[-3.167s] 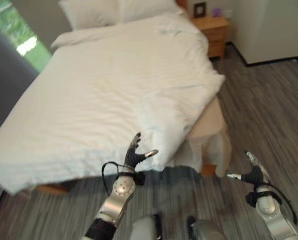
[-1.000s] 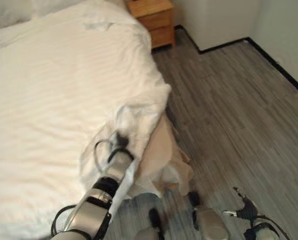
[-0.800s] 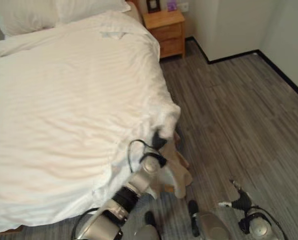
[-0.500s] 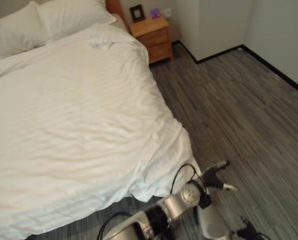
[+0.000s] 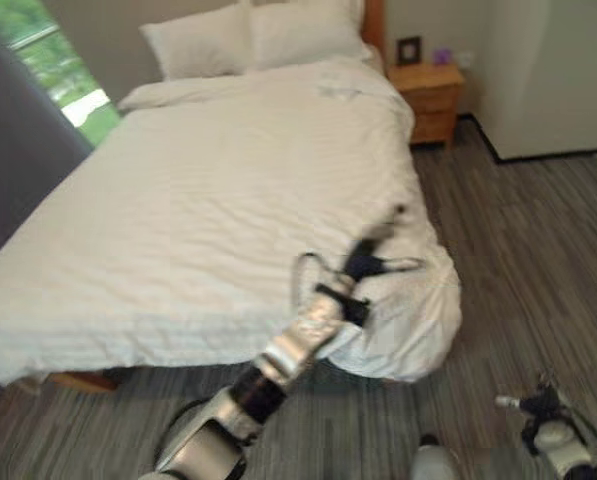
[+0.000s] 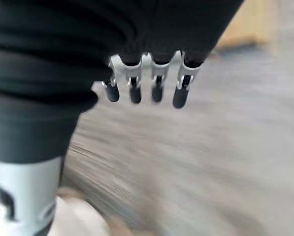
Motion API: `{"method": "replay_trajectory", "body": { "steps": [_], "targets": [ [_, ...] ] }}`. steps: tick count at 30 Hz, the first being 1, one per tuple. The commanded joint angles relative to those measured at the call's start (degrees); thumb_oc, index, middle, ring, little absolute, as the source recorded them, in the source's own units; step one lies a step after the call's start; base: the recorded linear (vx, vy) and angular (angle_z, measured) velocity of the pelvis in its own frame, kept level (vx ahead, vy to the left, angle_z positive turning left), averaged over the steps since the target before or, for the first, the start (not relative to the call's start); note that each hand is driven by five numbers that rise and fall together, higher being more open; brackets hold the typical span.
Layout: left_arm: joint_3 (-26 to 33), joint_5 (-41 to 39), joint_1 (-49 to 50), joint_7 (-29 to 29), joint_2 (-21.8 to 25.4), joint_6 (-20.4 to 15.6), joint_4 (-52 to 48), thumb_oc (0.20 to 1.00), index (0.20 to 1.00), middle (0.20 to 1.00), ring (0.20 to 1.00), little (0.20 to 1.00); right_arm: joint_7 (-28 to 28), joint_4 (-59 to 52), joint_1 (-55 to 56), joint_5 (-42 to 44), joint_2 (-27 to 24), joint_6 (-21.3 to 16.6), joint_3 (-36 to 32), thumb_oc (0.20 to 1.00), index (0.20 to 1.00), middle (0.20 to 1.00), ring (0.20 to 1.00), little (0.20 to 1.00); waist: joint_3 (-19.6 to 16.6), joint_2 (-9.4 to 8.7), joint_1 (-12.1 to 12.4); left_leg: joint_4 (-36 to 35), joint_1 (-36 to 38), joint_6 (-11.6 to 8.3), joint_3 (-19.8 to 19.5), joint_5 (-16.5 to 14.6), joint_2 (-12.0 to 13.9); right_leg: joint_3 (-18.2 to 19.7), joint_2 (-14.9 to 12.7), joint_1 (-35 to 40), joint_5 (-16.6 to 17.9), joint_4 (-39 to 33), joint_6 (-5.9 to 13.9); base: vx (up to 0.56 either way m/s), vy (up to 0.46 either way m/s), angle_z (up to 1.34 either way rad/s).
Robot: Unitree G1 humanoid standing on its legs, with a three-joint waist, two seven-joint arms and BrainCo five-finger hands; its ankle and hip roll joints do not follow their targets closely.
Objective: Making the bed.
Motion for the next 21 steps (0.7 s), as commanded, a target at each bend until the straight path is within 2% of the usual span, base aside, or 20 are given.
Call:
{"method": "replay_trajectory", "body": {
  "steps": [1,2,3,6,8,9,10,11,13,14,15,16,17,19,21],
  "targets": [
    [8.0,6.4,10.1,-0.6,3.8,-2.2,-0.8,1.0,1.0,1.0,1.0,1.0,2.5,-20.0,5.8,-1.4,-4.1,-6.5,-4.3,0.2,0.2,0.2,0.2,0.2,1.8,-3.72,0.1,0.1,0.2,-2.0,0.2,-1.2,0.9,-0.2,2.2,7.4,-3.7,-10.0,0.01,0.07,0.116,0.33],
    [14.8,9.4,17.5,-0.2,3.8,-1.2,3.7,1.0,1.0,1.0,1.0,1.0,2.7,-26.6,5.9,-3.9,-2.0,-7.5,-5.8,0.2,0.2,0.2,0.2,0.2,2.1,-4.17,1.9,0.1,-0.6,-1.59,-0.7,-1.3,0.7,-0.8,2.0,7.0,-3.7,-10.1,0.13,0.05,0.084,-0.02],
    [17.0,9.7,19.7,0.2,2.9,-0.6,6.2,1.0,1.0,1.0,1.0,1.0,2.4,-29.0,4.5,-3.8,-1.4,-7.9,-5.9,0.2,0.2,0.2,0.2,0.2,2.3,-4.47,2.7,0.1,-1.3,-1.53,-1.1,-1.1,0.5,-1.0,1.9,6.6,-3.6,-10.1,0.2,-0.02,0.052,0.02],
    [22.1,9.7,22.8,3.2,1.4,0.4,14.5,1.0,1.0,1.0,1.0,1.0,1.7,-33.0,-1.4,6.4,2.6,-10.4,-5.5,0.2,0.2,0.2,0.2,0.2,4.4,-5.18,5.7,0.1,-5.1,-1.31,-2.7,0.1,0.3,-1.9,1.5,3.9,-2.9,-10.1,0.26,-0.1,0.018,0.31],
    [23.2,7.7,24.1,4.2,-0.2,0.6,17.9,1.0,1.0,1.0,1.0,1.0,1.3,-32.8,-7.0,17.1,7.9,-13.2,-4.9,0.2,0.2,0.2,0.2,0.2,6.7,-4.81,8.1,0.1,-8.0,-1.14,-3.9,1.0,0.0,-2.5,1.2,1.9,-2.5,-10.1,0.33,-0.15,0.017,0.23],
    [23.2,7.7,24.1,4.2,-0.2,0.5,17.9,1.0,1.0,1.0,1.0,1.0,1.3,-32.6,-7.2,17.1,7.8,-13.3,-4.8,0.2,0.2,0.2,0.2,0.2,6.7,-4.84,8.0,0.1,-8.1,-1.14,-3.9,1.0,0.0,-2.5,1.1,1.8,-2.5,-10.1,0.33,-0.23,0.034,0.27],
    [22.8,5.2,24.2,4.8,-2.0,0.3,20.3,1.0,1.0,1.0,1.0,1.0,0.2,-31.1,-12.5,24.7,11.8,-15.2,-4.6,0.2,0.2,0.2,0.2,0.2,9.1,-3.87,9.8,0.1,-12.1,-1.11,-5.2,2.3,-0.5,-2.9,0.7,-1.4,-1.8,-10.1,0.3,-0.22,0.046,0.37],
    [22.5,3.8,24.5,4.8,-2.7,0.0,21.3,1.0,1.0,1.0,1.0,1.0,-1.1,-29.8,-14.6,26.2,13.4,-16.0,-4.8,0.2,0.2,0.2,0.2,0.2,10.1,-3.19,10.7,0.1,-13.6,-1.15,-5.7,2.8,-0.6,-3.2,0.5,-2.8,-1.3,-10.1,0.25,-0.28,0.063,0.37],
    [21.6,1.6,23.7,5.5,-3.6,-1.3,22.9,1.0,1.0,1.0,1.0,1.0,-3.7,-27.0,-18.7,28.0,14.9,-17.7,-5.5,0.2,0.2,0.2,0.2,0.2,12.1,-2.02,11.6,0.1,-17.1,-1.44,-6.2,3.9,-0.9,-3.6,0.1,-5.7,-0.4,-10.1,0.27,-0.15,0.035,0.38],
    [21.6,1.6,23.6,5.5,-3.6,-1.4,23.0,1.0,1.0,1.0,1.0,1.0,-3.7,-26.8,-18.9,28.1,14.8,-17.7,-5.5,0.2,0.2,0.2,0.2,0.2,12.0,-2.03,11.6,0.1,-17.3,-1.44,-6.2,4.0,-0.9,-3.7,0.1,-5.9,-0.4,-10.1,0.26,-0.16,0.016,0.48],
    [20.4,-0.8,22.2,6.0,-4.1,-2.6,24.4,1.0,1.0,1.0,1.0,1.0,-5.6,-23.0,-22.2,28.7,14.6,-18.2,-6.0,0.2,0.2,0.2,0.2,0.2,13.8,-0.74,12.3,0.1,-21.1,-2.02,-6.5,5.4,-1.1,-4.1,-0.4,-9.0,0.3,-10.0,0.25,-0.19,0.017,0.38],
    [19.0,-2.3,20.9,6.0,-4.6,-3.5,25.5,1.0,1.0,1.0,1.0,1.0,-6.9,-18.5,-23.8,30.6,14.7,-18.8,-7.3,0.2,0.2,0.2,0.2,0.2,14.3,0.4,12.3,0.1,-24.5,-2.57,-6.7,6.4,-1.0,-4.4,-0.7,-12.1,0.7,-10.0,0.3,-0.15,0.001,0.28],
    [18.1,-2.2,20.2,6.0,-4.6,-3.6,25.5,1.0,1.0,1.0,1.0,1.0,-7.4,-16.2,-23.8,32.3,15.5,-19.3,-7.9,0.2,0.2,0.2,0.2,0.2,14.4,0.95,12.1,0.1,-25.5,-3.18,-6.9,5.5,-0.9,-3.8,-0.6,-12.7,-0.3,-10.0,0.75,-0.09,0.0,0.22],
    [17.4,-2.2,19.4,6.0,-4.8,-3.7,25.2,1.0,1.0,1.0,1.0,1.0,-7.7,-14.1,-23.8,33.7,16.2,-19.6,-8.6,0.2,0.2,0.2,0.2,0.2,14.6,1.4,12.0,0.1,-26.9,-3.32,-6.8,5.7,-0.8,-3.5,-0.6,-14.1,-0.2,-10.0,0.79,-0.06,0.006,0.28],
    [15.8,-2.6,18.3,5.9,-6.7,-3.2,25.2,1.0,1.0,1.0,1.0,1.0,-7.3,-10.4,-19.4,36.6,20.5,-20.0,-9.7,0.2,0.2,0.2,0.2,0.2,15.4,2.44,10.9,0.1,-28.3,-3.04,-6.2,6.0,-0.9,-2.9,-0.7,-16.0,0.0,-10.1,0.91,-0.14,0.025,0.13]
  ]
}}
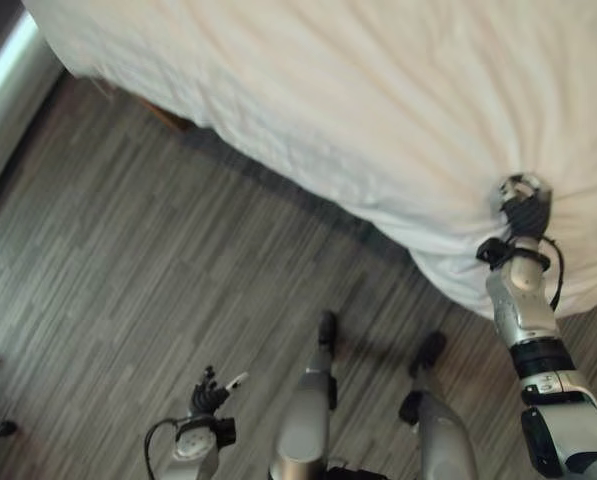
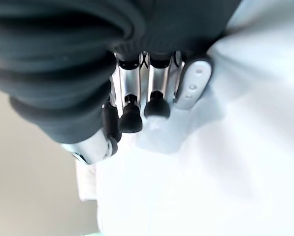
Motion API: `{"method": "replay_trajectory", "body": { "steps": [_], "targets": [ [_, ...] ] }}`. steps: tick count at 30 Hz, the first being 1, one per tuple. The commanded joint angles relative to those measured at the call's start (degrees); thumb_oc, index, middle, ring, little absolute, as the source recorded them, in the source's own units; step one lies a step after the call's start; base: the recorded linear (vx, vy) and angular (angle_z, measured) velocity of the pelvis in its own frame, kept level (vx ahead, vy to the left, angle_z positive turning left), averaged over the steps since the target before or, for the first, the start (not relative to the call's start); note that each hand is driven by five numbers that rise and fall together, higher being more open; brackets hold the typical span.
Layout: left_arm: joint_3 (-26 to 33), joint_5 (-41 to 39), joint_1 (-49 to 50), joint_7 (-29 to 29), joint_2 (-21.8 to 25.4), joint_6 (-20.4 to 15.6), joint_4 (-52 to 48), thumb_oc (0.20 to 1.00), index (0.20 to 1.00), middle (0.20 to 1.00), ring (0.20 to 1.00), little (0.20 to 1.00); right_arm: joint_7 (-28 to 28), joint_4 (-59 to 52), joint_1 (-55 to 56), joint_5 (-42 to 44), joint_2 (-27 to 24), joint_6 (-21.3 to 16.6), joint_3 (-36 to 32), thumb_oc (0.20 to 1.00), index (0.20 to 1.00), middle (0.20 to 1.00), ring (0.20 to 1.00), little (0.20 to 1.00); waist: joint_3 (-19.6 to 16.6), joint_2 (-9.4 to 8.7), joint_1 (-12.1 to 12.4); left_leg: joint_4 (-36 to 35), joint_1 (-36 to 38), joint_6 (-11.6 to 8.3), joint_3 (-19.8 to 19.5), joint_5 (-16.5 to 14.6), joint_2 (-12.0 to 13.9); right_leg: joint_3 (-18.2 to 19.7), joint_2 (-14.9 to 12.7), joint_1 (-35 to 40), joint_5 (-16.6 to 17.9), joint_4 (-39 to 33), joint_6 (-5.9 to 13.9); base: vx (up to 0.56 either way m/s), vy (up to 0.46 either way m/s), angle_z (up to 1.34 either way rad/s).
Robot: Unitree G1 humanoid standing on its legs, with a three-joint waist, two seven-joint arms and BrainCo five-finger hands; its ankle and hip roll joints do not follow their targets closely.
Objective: Making the bed.
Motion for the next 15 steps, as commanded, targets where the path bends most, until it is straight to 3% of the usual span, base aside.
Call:
{"method": "replay_trajectory", "body": {
  "steps": [1,4,5,8,9,10,11,12,13,14,15],
  "targets": [
    [-2.0,-3.1,-2.0,1.2,-0.3,-2.0,0.2,1.0,1.0,1.0,1.0,1.0,-2.2,8.8,10.6,9.2,2.4,3.2,-1.7,0.2,0.2,0.2,0.2,0.2,-3.4,1.47,-1.6,0.3,0.9,-2.85,2.2,-4.7,0.7,3.0,-0.6,1.8,-10.6,0.7,1.91,-0.1,0.012,-0.08],
    [-2.9,-2.6,-2.2,0.7,-1.4,-1.3,0.6,1.0,1.0,1.0,1.0,1.0,-0.6,10.6,15.3,9.8,3.8,4.2,-2.5,0.2,0.2,0.2,0.2,0.2,-3.1,1.4,-3.0,0.3,1.7,-2.15,3.0,-3.9,0.3,3.0,-0.8,1.7,-9.3,0.7,1.53,-0.13,0.042,-0.16],
    [-3.7,-2.0,-2.2,-0.2,-2.6,-0.5,0.5,1.0,1.0,1.0,1.0,1.0,1.4,13.5,19.9,9.9,4.4,5.9,-3.0,0.2,0.2,0.2,0.2,0.2,-3.3,0.92,-4.9,0.3,3.6,-1.29,4.3,-5.3,0.0,3.9,-0.9,2.0,-9.1,0.7,1.75,-0.02,0.089,-0.11],
    [-3.9,-2.0,-1.9,-0.9,-2.8,0.2,-0.5,1.0,1.0,1.0,1.0,1.0,2.8,15.4,23.0,9.0,3.7,7.5,-2.6,0.2,0.2,0.2,0.2,0.2,-3.1,-0.06,-6.2,0.4,6.7,-0.72,6.2,-5.9,-0.2,5.4,-0.4,3.0,-9.3,0.7,1.71,0.0,0.065,-0.67],
    [-3.8,-3.0,-2.3,-0.5,-2.7,0.1,-1.6,1.0,1.0,1.0,1.0,1.0,3.7,16.0,26.4,8.3,2.4,8.3,-3.1,0.2,0.2,0.2,0.2,0.2,-1.7,-2.54,-7.5,8.5,7.6,-0.32,4.1,-9.9,-0.7,8.2,0.7,4.6,-9.2,0.7,1.46,-0.06,0.079,-0.71],
    [-4.0,-3.7,-2.0,-0.2,-2.7,-0.4,-2.9,1.0,1.0,1.0,1.0,1.0,3.9,16.3,27.1,7.0,1.3,9.0,-2.7,0.2,0.2,0.2,0.2,0.2,-1.0,-4.2,-7.4,12.8,7.2,-0.39,-0.3,-12.8,-1.8,10.0,1.1,5.0,-9.1,0.7,1.29,-0.13,0.137,-1.17],
    [-5.8,-3.9,-2.1,-1.1,-3.2,-0.2,-4.2,1.0,1.0,1.0,1.0,1.0,4.6,17.4,28.3,3.5,-0.8,10.0,-2.3,0.2,0.2,0.2,0.2,0.2,-1.3,-5.47,-6.4,15.1,8.3,-0.49,-9.7,-16.1,-4.7,13.4,2.8,6.0,-9.7,0.7,1.03,-0.13,0.117,-1.55],
    [-7.0,-3.6,-2.3,-1.8,-3.2,0.0,-4.6,1.0,1.0,1.0,1.0,1.0,4.8,17.8,28.6,2.3,-1.8,10.3,-2.3,0.2,0.2,0.2,0.2,0.2,-1.8,-5.62,-6.4,14.5,9.3,0.01,-13.0,-16.6,-5.5,14.4,3.4,6.2,-9.6,0.7,0.94,-0.09,0.082,-2.37],
    [-6.9,-3.6,-2.4,-1.8,-3.2,0.0,-4.6,1.0,1.0,1.0,1.0,1.0,4.8,17.8,28.6,2.3,-1.8,10.3,-2.3,0.2,0.2,0.2,0.2,0.2,-1.9,-5.78,-6.5,14.3,9.1,0.06,-13.1,-16.3,-5.7,14.4,3.2,6.0,-9.5,0.7,0.98,-0.04,0.112,-2.52],
    [-10.1,-1.3,-3.0,-4.0,-3.1,0.6,-5.4,1.0,1.0,1.0,1.0,1.0,5.7,16.5,30.7,-1.5,-4.0,11.0,-2.6,1.0,1.0,1.0,1.0,1.0,-4.2,-5.72,-7.8,8.3,13.7,1.33,-14.7,-15.9,-5.6,15.5,4.4,6.4,-8.9,0.7,1.08,-0.03,0.167,-2.12],
    [-11.6,0.5,-4.0,-5.3,-3.1,1.2,-5.2,1.0,1.0,1.0,1.0,1.0,6.0,15.3,31.2,-3.1,-4.6,11.4,-2.5,1.0,1.0,1.0,1.0,1.0,-5.2,-6.2,-8.9,6.2,15.9,1.73,-13.1,-15.7,-5.1,16.1,4.7,6.5,-8.0,0.7,1.51,-0.03,0.166,-1.23]
  ]
}}
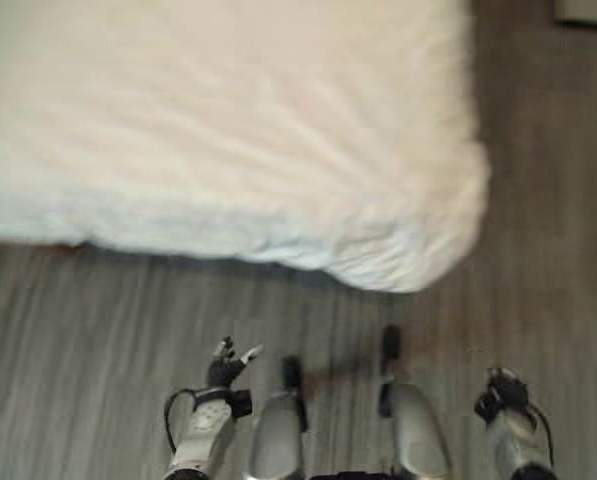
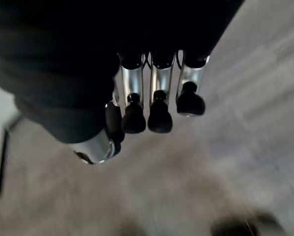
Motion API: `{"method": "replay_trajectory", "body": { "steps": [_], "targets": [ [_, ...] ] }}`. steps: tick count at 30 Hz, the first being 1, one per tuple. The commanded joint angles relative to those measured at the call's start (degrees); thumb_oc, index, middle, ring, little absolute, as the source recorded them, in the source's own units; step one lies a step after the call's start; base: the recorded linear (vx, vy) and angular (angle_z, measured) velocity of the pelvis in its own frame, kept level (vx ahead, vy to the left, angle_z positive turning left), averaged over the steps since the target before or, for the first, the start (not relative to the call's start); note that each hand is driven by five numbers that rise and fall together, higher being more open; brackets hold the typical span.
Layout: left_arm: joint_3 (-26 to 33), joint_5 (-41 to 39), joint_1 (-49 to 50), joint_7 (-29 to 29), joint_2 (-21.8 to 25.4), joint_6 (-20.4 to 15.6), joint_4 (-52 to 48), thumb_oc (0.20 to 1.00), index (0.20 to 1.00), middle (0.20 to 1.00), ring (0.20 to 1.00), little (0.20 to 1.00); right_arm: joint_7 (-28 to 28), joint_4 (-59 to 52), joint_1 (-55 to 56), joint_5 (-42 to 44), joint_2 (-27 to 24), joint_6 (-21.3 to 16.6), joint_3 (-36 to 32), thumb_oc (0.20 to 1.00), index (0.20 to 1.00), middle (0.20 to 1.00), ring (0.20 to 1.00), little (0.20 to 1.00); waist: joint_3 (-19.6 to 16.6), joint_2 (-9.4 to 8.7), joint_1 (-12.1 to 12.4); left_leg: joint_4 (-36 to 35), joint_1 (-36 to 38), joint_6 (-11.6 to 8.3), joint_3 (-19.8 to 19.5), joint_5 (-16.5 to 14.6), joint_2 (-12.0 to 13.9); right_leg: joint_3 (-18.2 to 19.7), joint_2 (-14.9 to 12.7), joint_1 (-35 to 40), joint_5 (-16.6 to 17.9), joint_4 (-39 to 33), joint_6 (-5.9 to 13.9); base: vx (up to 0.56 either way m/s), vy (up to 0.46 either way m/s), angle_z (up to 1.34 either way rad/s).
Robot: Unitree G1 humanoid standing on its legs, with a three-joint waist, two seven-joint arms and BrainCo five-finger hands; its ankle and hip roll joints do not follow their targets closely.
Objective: Making the bed.
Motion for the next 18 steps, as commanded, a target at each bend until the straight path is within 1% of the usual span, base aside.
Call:
{"method": "replay_trajectory", "body": {
  "steps": [1,2,3,4,5,6,7,8,9,10,11,12,13,14,15,16,17,18],
  "targets": [
    [-2.6,2.4,0.1,-3.3,0.5,-0.2,-2.1,1.0,1.0,1.0,1.0,1.0,2.0,-2.0,-6.1,-6.3,-0.4,0.1,0.0,1.0,1.0,1.0,1.0,1.0,-0.3,1.14,0.1,-11.6,4.6,2.11,1.7,2.0,-0.5,-2.9,1.5,1.7,-7.6,-2.9,0.99,-0.03,0.173,-0.3],
    [-3.9,4.1,-1.4,-3.9,0.5,0.1,-2.5,1.0,1.0,1.0,1.0,1.0,2.2,-5.0,-5.5,-8.2,-0.6,0.8,0.5,1.0,1.0,1.0,1.0,1.0,-1.2,0.47,-1.0,-13.7,6.9,2.72,3.7,2.4,-0.9,-2.1,1.6,1.6,-6.4,-2.8,1.78,-0.09,0.181,-0.18],
    [-6.1,6.1,-3.9,-3.7,0.9,-0.1,-3.9,1.0,1.0,1.0,1.0,1.0,2.4,-11.3,-3.5,-10.8,-0.5,0.7,0.9,1.0,1.0,1.0,1.0,1.0,-1.5,0.16,-2.6,-15.9,10.0,3.14,6.4,2.9,-1.1,-1.0,1.9,1.3,-5.8,-0.6,3.43,-0.14,0.228,-0.37],
    [-6.8,6.6,-5.3,-3.1,1.0,-0.3,-4.3,1.0,1.0,1.0,1.0,1.0,2.2,-13.3,-3.2,-12.2,0.0,0.5,1.6,1.0,1.0,1.0,1.0,1.0,-1.5,0.32,-3.1,-16.8,10.8,3.44,7.6,3.4,-1.1,-1.6,1.9,0.3,-5.7,1.2,4.41,-0.24,0.17,-1.01],
    [-7.3,7.2,-7.6,-2.9,1.1,-0.3,-4.6,1.0,1.0,1.0,1.0,1.0,1.9,-15.6,-3.4,-14.0,0.4,0.5,2.2,1.0,1.0,1.0,1.0,1.0,-1.5,0.77,-2.9,-17.1,10.8,3.43,9.5,3.9,-0.5,-5.2,1.2,-0.2,-7.1,2.6,4.39,-0.23,0.095,-1.33],
    [-7.7,7.6,-8.9,-2.8,1.1,-0.3,-4.9,1.0,1.0,1.0,1.0,1.0,2.1,-17.0,-3.3,-15.4,0.7,0.6,3.1,1.0,1.0,1.0,1.0,1.0,-1.9,1.1,-3.0,-17.2,10.6,3.34,11.0,4.4,-0.2,-8.4,0.3,0.2,-8.3,3.1,3.5,-0.17,0.046,-1.65],
    [-7.7,7.6,-8.9,-2.8,1.1,-0.3,-4.8,1.0,1.0,1.0,1.0,1.0,2.0,-17.1,-3.2,-15.5,0.8,0.7,3.1,1.0,1.0,1.0,1.0,1.0,-1.9,1.13,-3.0,-17.2,10.6,3.32,10.9,4.3,-0.2,-8.5,0.3,0.2,-8.4,3.2,3.49,-0.2,0.017,-1.29],
    [-8.0,7.3,-10.7,-2.4,1.1,-0.6,-6.0,1.0,1.0,1.0,1.0,1.0,2.6,-20.0,-2.4,-19.5,1.3,0.8,5.9,1.0,1.0,1.0,1.0,1.0,-3.2,1.61,-2.9,-17.1,11.0,3.37,15.5,4.7,0.9,-14.2,-1.0,3.0,-11.6,6.1,1.45,-0.15,0.007,-0.89],
    [-8.0,7.3,-10.7,-2.4,1.1,-0.6,-6.0,1.0,1.0,1.0,1.0,1.0,2.6,-20.0,-2.3,-19.5,1.3,0.9,5.9,1.0,1.0,1.0,1.0,1.0,-3.3,1.51,-2.9,-17.2,10.9,3.4,15.5,4.9,0.9,-14.1,-1.1,2.8,-11.5,6.0,1.44,-0.21,0.029,-0.47],
    [-7.9,6.9,-10.2,-2.3,1.9,-0.6,-8.7,1.0,1.0,1.0,1.0,1.0,4.2,-22.5,-0.8,-22.6,1.2,1.4,7.8,1.0,1.0,1.0,1.0,1.0,-4.7,2.13,-3.0,-17.0,11.4,3.75,19.5,5.4,1.8,-14.6,-1.4,5.6,-13.2,9.0,0.79,-0.07,0.017,-0.5],
    [-7.6,6.8,-9.6,-2.4,2.3,-0.7,-10.2,1.0,1.0,1.0,1.0,1.0,4.8,-24.1,0.1,-24.7,0.9,1.8,8.4,1.0,1.0,1.0,1.0,1.0,-5.7,2.43,-2.6,-17.0,11.5,3.89,21.5,5.6,2.3,-15.4,-1.9,7.0,-14.1,10.5,0.46,-0.06,0.017,-0.98],
    [-7.6,6.8,-9.6,-2.4,2.3,-0.7,-10.2,1.0,1.0,1.0,1.0,1.0,4.8,-24.2,0.2,-24.7,1.0,1.9,8.4,1.0,1.0,1.0,1.0,1.0,-5.6,2.41,-2.5,-17.0,11.7,3.89,21.6,5.5,2.3,-15.2,-1.9,7.0,-14.2,10.7,0.47,-0.03,-0.029,-1.62],
    [-7.2,6.5,-9.2,-2.1,2.7,-0.7,-12.0,1.0,1.0,1.0,1.0,1.0,4.6,-25.8,1.0,-28.2,0.4,2.3,8.8,1.0,1.0,1.0,1.0,1.0,-6.2,2.67,-2.1,-16.8,11.7,3.9,23.6,5.9,2.8,-16.6,-2.6,8.6,-14.7,11.8,0.38,-0.02,-0.066,-2.7],
    [-7.0,6.6,-8.5,-2.5,3.3,-0.9,-13.8,1.0,1.0,1.0,1.0,1.0,4.6,-27.5,2.2,-31.9,-0.5,2.7,9.0,1.0,1.0,1.0,1.0,1.0,-7.0,2.57,-1.5,-16.7,11.9,3.78,25.3,5.7,3.1,-17.2,-2.8,11.0,-15.4,10.6,0.63,0.03,-0.186,-2.41],
    [-7.0,7.1,-7.3,-2.3,4.0,-1.2,-17.9,1.0,1.0,1.0,1.0,1.0,4.2,-31.6,5.1,-34.7,-0.7,2.5,8.0,1.0,1.0,1.0,1.0,1.0,-8.2,2.05,-1.4,-16.5,12.2,3.57,26.1,5.9,3.1,-13.7,-0.5,13.7,-16.3,7.0,0.11,0.08,-0.213,-2.02],
    [-6.4,6.8,-6.8,-1.6,3.9,-1.6,-19.2,1.0,1.0,1.0,1.0,1.0,4.3,-33.3,6.4,-34.8,-0.7,2.3,7.6,1.0,1.0,1.0,1.0,1.0,-8.6,2.08,-1.8,-16.0,12.8,3.3,26.8,5.6,3.3,-12.4,-0.1,13.9,-16.1,5.3,0.05,0.15,-0.304,-0.72],
    [-5.5,6.0,-6.3,-0.8,3.6,-2.1,-20.2,1.0,1.0,1.0,1.0,1.0,5.3,-35.4,7.5,-34.7,-1.4,2.1,7.7,1.0,1.0,1.0,1.0,1.0,-8.8,2.41,-2.5,-12.1,13.4,2.28,29.0,4.3,4.6,-10.7,1.2,15.0,-15.6,2.1,-0.58,0.15,-0.359,-0.97],
    [-4.9,7.7,-6.7,-0.7,4.3,-2.7,-22.1,1.0,1.0,1.0,1.0,1.0,6.0,-36.9,7.9,-35.3,-3.1,1.4,8.1,1.0,1.0,1.0,1.0,1.0,-7.7,2.11,-2.8,-2.3,11.6,1.74,29.5,3.4,6.4,-8.8,2.2,17.0,-15.8,-0.4,-1.77,0.11,-0.311,-0.83]
  ]
}}
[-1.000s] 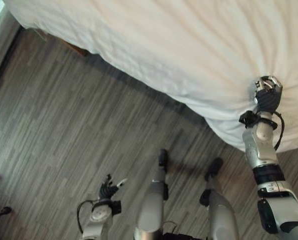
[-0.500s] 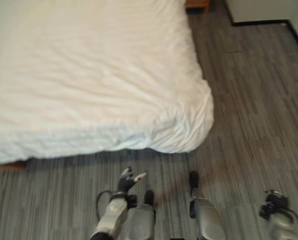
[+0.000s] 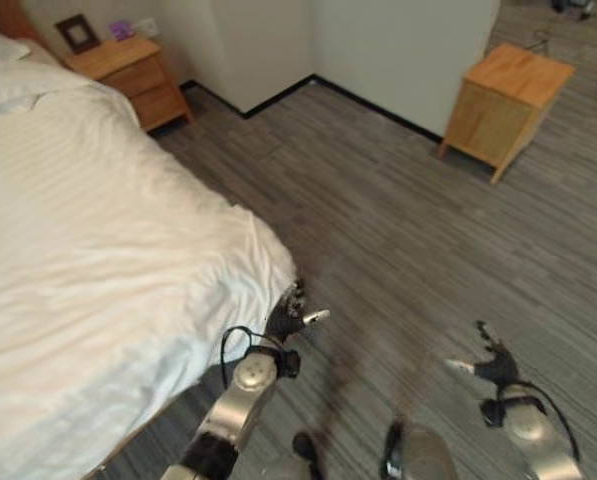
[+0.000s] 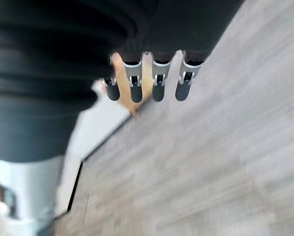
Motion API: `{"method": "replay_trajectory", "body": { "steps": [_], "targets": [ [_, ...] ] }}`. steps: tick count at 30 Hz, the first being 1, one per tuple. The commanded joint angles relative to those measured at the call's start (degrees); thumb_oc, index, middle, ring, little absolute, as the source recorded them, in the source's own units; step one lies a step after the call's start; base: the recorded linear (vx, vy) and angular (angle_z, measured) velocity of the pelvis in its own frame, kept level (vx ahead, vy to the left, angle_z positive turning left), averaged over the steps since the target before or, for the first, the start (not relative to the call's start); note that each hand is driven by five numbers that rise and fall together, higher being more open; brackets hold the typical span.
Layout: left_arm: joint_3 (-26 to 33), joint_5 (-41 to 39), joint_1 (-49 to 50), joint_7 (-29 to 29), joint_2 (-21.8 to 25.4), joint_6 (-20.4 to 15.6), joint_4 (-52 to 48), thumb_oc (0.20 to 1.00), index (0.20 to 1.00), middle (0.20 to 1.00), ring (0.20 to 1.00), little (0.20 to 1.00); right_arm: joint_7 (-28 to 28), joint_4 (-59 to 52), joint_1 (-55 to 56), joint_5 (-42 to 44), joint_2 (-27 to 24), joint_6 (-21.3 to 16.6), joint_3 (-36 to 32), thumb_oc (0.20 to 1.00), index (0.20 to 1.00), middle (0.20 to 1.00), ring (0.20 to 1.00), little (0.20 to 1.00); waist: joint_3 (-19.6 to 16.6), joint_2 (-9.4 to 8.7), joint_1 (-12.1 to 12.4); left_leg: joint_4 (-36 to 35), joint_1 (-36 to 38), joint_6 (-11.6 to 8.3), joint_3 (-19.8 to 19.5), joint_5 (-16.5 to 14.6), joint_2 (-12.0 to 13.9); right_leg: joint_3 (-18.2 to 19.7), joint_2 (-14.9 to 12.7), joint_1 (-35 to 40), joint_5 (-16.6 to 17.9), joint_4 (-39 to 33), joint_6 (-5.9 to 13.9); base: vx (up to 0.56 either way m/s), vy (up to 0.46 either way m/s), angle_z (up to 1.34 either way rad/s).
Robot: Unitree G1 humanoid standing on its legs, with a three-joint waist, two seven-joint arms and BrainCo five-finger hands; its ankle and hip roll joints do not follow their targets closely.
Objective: Making the bed.
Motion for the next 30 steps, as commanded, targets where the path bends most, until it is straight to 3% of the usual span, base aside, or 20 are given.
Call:
{"method": "replay_trajectory", "body": {
  "steps": [1,4,6,7,10,11,13,15,16,17,18,19,20,21,22,23,25,27,29,30],
  "targets": [
    [0.8,2.3,-4.6,1.3,-0.3,-3.4,2.5,1.0,1.0,1.0,1.0,1.0,0.8,2.1,-6.7,-2.5,-2.6,-3.5,-0.7,1.0,1.0,1.0,1.0,1.0,1.1,-0.55,1.1,8.5,-1.8,-2.09,0.7,-3.4,-0.1,4.8,0.4,1.5,4.4,-10.3,1.59,0.08,-0.286,-0.96],
    [0.7,4.6,-5.6,3.4,-0.9,-3.9,3.2,1.0,1.0,1.0,1.0,1.0,1.5,1.0,-6.5,-1.6,-4.9,-4.4,-0.4,1.0,1.0,1.0,1.0,1.0,3.6,-0.86,2.3,24.0,-8.9,-3.16,-5.9,1.2,2.2,7.6,1.9,4.9,4.0,-12.4,-1.17,0.07,-0.176,-0.82],
    [0.6,4.3,-6.3,4.4,-1.4,-3.8,3.3,1.0,1.0,1.0,1.0,1.0,1.4,1.4,-8.0,-3.3,-7.0,-3.7,0.5,1.0,1.0,1.0,1.0,1.0,5.4,-1.18,3.7,29.4,-15.2,-2.4,-12.5,0.8,-2.4,9.8,1.7,5.9,3.4,-12.6,-1.91,0.14,-0.112,-0.57],
    [0.4,4.4,-6.4,5.0,-1.3,-3.9,3.1,1.0,1.0,1.0,1.0,1.0,1.1,1.3,-8.5,-3.7,-7.4,-3.7,0.8,1.0,1.0,1.0,1.0,1.0,5.8,-0.96,4.7,25.8,-17.8,-1.84,-14.3,-1.3,-5.9,10.9,1.7,6.5,2.4,-12.7,-1.42,0.14,-0.023,-0.59],
    [0.4,4.3,-6.4,4.9,-1.2,-4.0,3.0,1.0,1.0,1.0,1.0,1.0,0.9,1.5,-8.8,-3.8,-7.7,-3.8,0.9,1.0,1.0,1.0,1.0,1.0,5.5,-0.9,5.1,22.3,-18.6,-1.6,-14.1,-1.7,-6.7,11.0,1.3,6.5,1.9,-12.7,-1.03,0.19,0.047,-0.45],
    [0.6,4.3,-5.8,4.8,-1.0,-4.0,3.2,1.0,1.0,1.0,1.0,1.0,0.8,1.9,-9.8,-4.2,-8.2,-3.5,1.1,1.0,1.0,1.0,1.0,1.0,5.0,0.42,5.7,14.0,-19.2,-1.67,-13.4,-0.3,-6.9,11.3,1.9,6.9,0.8,-12.7,-0.51,0.34,0.163,0.14],
    [0.9,4.6,-5.2,5.0,-1.4,-3.9,3.8,1.0,1.0,1.0,1.0,1.0,0.5,2.6,-10.7,-4.6,-8.8,-3.5,1.7,1.0,1.0,1.0,1.0,1.0,4.2,1.94,6.5,0.8,-18.3,-2.84,-13.2,5.6,-6.7,12.0,2.7,7.9,-0.7,-12.7,-0.02,0.45,0.196,0.03],
    [0.9,4.8,-5.2,5.4,-1.9,-3.6,4.5,1.0,1.0,1.0,1.0,1.0,-0.1,2.1,-11.4,-3.7,-8.7,-3.4,1.4,1.0,1.0,1.0,1.0,1.0,4.3,2.22,6.7,-6.8,-20.0,-3.9,-11.7,7.5,-5.4,11.3,1.9,9.5,-2.3,-12.7,0.7,0.43,0.153,-0.26],
    [0.9,4.9,-5.1,5.4,-2.1,-3.6,4.7,1.0,1.0,1.0,1.0,1.0,-0.2,1.4,-11.5,-3.2,-8.4,-3.3,1.0,1.0,1.0,1.0,1.0,1.0,4.2,2.14,6.6,-7.2,-21.3,-4.15,-10.4,7.3,-4.5,10.9,1.2,10.6,-3.0,-12.7,1.27,0.74,0.248,-0.12],
    [1.5,5.1,-4.4,5.5,-2.3,-3.5,5.1,1.0,1.0,1.0,1.0,1.0,-0.1,0.0,-11.1,-3.5,-7.6,-3.3,1.0,1.0,1.0,1.0,1.0,1.0,2.7,2.26,6.8,-7.2,-21.4,-4.31,-8.6,9.3,-3.1,10.7,0.4,13.3,-4.2,-12.7,3.1,0.6,0.197,0.01],
    [1.5,5.1,-4.3,5.5,-2.2,-3.5,5.1,1.0,1.0,1.0,1.0,1.0,-0.1,-0.1,-11.0,-3.5,-7.6,-3.3,1.0,1.0,1.0,1.0,1.0,1.0,2.7,2.09,6.8,-7.2,-21.3,-4.33,-8.5,9.3,-3.2,10.7,0.3,13.4,-4.3,-12.7,3.14,0.86,0.279,-0.13],
    [2.0,5.0,-3.4,5.9,-1.9,-3.6,5.2,1.0,1.0,1.0,1.0,1.0,0.8,-1.5,-10.1,-5.0,-6.7,-2.7,1.3,1.0,1.0,1.0,1.0,1.0,1.9,1.78,6.9,-6.8,-19.8,-3.93,-7.5,12.1,-2.8,11.4,-1.5,16.6,-4.7,-12.7,3.56,1.01,0.355,-0.14],
    [1.6,5.2,-3.3,5.9,-1.0,-2.9,5.4,1.0,1.0,1.0,1.0,1.0,0.5,-0.3,-10.9,-6.8,-5.1,-2.0,2.7,1.0,1.0,1.0,1.0,1.0,0.8,-0.56,8.4,-5.7,-16.1,-1.14,-6.7,9.9,-5.7,11.5,-5.6,13.9,2.1,0.5,7.25,1.17,0.461,-0.22],
    [1.3,5.2,-3.4,6.3,-0.6,-2.5,5.4,1.0,1.0,1.0,1.0,1.0,0.5,-0.2,-12.0,-7.2,-4.9,-1.5,3.5,1.0,1.0,1.0,1.0,1.0,1.3,-0.91,8.0,-5.6,-13.6,-0.14,-6.4,8.6,-6.9,11.5,-7.6,11.2,7.6,7.3,8.36,0.84,0.399,-0.65],
    [1.2,5.3,-3.6,6.6,-0.2,-2.4,5.2,1.0,1.0,1.0,1.0,1.0,0.7,-0.3,-12.4,-7.1,-4.3,-1.3,3.9,1.0,1.0,1.0,1.0,1.0,1.7,-0.43,7.7,-6.0,-11.5,0.7,-6.7,7.5,-7.2,12.5,-7.8,7.2,10.6,13.8,7.84,0.37,0.275,-0.87],
    [1.2,5.8,-3.9,7.0,0.2,-2.3,4.9,1.0,1.0,1.0,1.0,1.0,0.4,-0.4,-12.7,-6.9,-4.0,-1.6,4.3,1.0,1.0,1.0,1.0,1.0,2.2,0.09,7.1,-6.6,-9.4,1.32,-7.3,6.5,-7.4,13.9,-6.7,3.3,11.3,19.0,6.94,0.34,0.251,-0.91],
    [1.8,6.6,-5.4,7.9,0.4,-2.2,4.6,1.0,1.0,1.0,1.0,1.0,-0.2,-1.5,-13.3,-7.7,-3.8,-1.7,4.3,1.0,1.0,1.0,1.0,1.0,3.8,1.41,5.3,-7.2,-6.2,2.16,-10.4,4.6,-7.8,14.6,-1.9,-3.7,6.3,23.0,4.68,0.39,0.181,0.09],
    [2.1,7.4,-7.4,9.0,0.7,-2.7,4.3,1.0,1.0,1.0,1.0,1.0,-0.5,-4.9,-13.6,-7.6,-3.8,-2.3,3.6,1.0,1.0,1.0,1.0,1.0,5.2,1.82,3.5,-7.2,-4.5,1.97,-14.3,3.4,-8.5,15.4,3.5,-8.3,-0.3,17.0,2.68,0.37,0.045,1.08],
    [2.6,7.6,-9.0,9.7,0.7,-3.0,4.6,1.0,1.0,1.0,1.0,1.0,-0.9,-6.4,-13.7,-6.1,-3.7,-3.2,3.4,1.0,1.0,1.0,1.0,1.0,5.1,1.21,2.8,-7.2,-3.4,1.81,-17.2,2.2,-9.9,16.8,5.5,-8.0,0.2,4.2,1.95,0.28,-0.041,1.3],
    [2.6,7.6,-9.0,9.7,0.7,-3.0,4.7,1.0,1.0,1.0,1.0,1.0,-0.9,-6.4,-13.8,-6.1,-3.7,-3.2,3.5,1.0,1.0,1.0,1.0,1.0,5.1,1.31,2.7,-7.2,-3.5,1.79,-17.4,2.3,-9.8,16.7,5.6,-7.7,0.7,3.5,1.92,0.39,-0.096,2.1]
  ]
}}
